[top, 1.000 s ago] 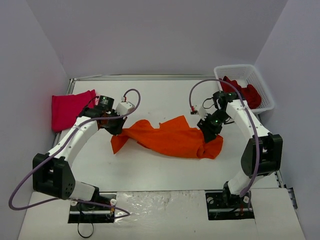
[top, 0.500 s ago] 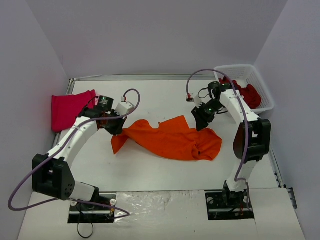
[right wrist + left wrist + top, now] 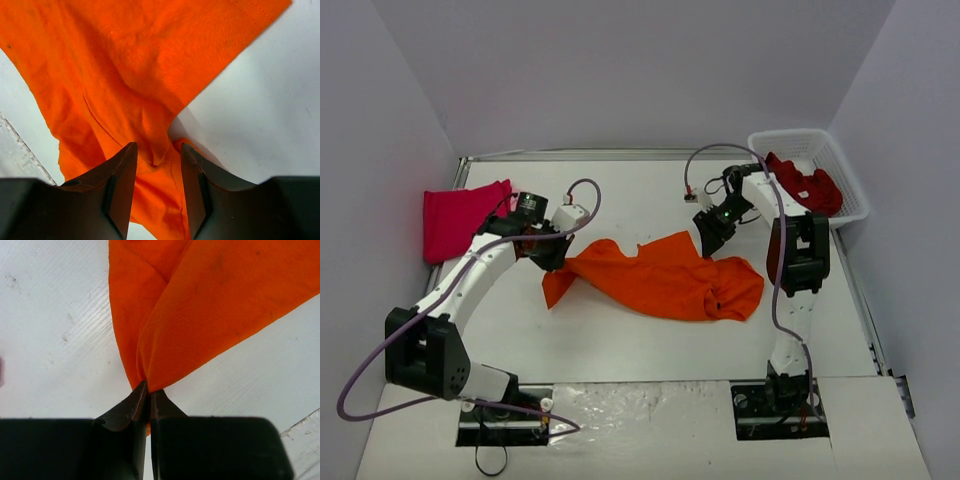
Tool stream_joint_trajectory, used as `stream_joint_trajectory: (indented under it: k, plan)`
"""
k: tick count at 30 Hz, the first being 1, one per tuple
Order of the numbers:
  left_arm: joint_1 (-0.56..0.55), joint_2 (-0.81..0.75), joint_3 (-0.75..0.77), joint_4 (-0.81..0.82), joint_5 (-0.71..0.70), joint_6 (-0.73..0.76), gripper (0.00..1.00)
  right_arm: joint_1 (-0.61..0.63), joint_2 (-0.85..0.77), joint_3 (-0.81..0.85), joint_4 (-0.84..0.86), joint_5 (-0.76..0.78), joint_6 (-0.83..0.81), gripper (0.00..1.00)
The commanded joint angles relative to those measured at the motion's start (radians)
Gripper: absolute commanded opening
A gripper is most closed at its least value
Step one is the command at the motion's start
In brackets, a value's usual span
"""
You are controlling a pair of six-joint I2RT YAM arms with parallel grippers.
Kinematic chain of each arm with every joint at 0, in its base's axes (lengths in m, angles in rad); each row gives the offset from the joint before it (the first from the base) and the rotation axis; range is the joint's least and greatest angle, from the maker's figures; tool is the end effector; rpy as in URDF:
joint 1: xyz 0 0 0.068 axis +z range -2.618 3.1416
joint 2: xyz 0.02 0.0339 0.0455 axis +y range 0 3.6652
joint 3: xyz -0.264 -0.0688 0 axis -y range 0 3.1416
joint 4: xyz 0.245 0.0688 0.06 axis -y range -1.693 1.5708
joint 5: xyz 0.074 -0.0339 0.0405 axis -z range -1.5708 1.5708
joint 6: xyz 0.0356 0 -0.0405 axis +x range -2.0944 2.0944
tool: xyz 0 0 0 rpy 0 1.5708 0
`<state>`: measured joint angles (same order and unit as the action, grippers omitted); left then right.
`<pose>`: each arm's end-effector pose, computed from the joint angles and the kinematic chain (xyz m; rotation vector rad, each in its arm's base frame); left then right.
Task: Fold and stack the t-shirts
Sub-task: Flatten out the tshirt
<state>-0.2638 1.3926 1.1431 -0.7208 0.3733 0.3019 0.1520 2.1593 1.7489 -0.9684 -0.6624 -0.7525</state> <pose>0.2727 -0.0871 0.2826 0.8378 2.3591 -0.4571 0.4263 0.0875 0.1902 -1.2400 2.3510 0.7970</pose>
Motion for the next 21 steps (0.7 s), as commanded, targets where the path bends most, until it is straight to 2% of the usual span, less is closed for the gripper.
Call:
stream_joint_trajectory:
  k: [1, 9, 15, 18, 19, 20, 21]
  plan:
    - [0.008, -0.004, 0.003, -0.008, -0.002, 0.005, 0.02, 0.004, 0.022, 0.044, -0.05, -0.016, -0.002, 0.36]
    - [0.008, 0.003, 0.006, -0.009, -0.005, 0.005, 0.02, -0.008, 0.043, 0.02, -0.047, 0.006, -0.014, 0.34]
    - [0.008, 0.008, 0.009, -0.011, -0.002, 0.005, 0.02, -0.009, 0.024, -0.02, -0.055, 0.007, -0.031, 0.28]
    - [0.008, 0.008, 0.009, -0.011, 0.001, 0.003, 0.02, -0.009, 0.01, -0.032, -0.062, 0.003, -0.041, 0.16]
    - [0.008, 0.008, 0.009, -0.012, 0.001, 0.005, 0.02, -0.009, 0.007, -0.032, -0.065, 0.001, -0.047, 0.06]
    - [0.008, 0.008, 0.009, -0.012, 0.003, 0.005, 0.02, -0.011, 0.004, -0.032, -0.069, 0.0, -0.05, 0.0]
    - [0.008, 0.006, 0.009, -0.011, 0.001, 0.005, 0.02, -0.011, -0.001, -0.032, -0.073, -0.002, -0.051, 0.0]
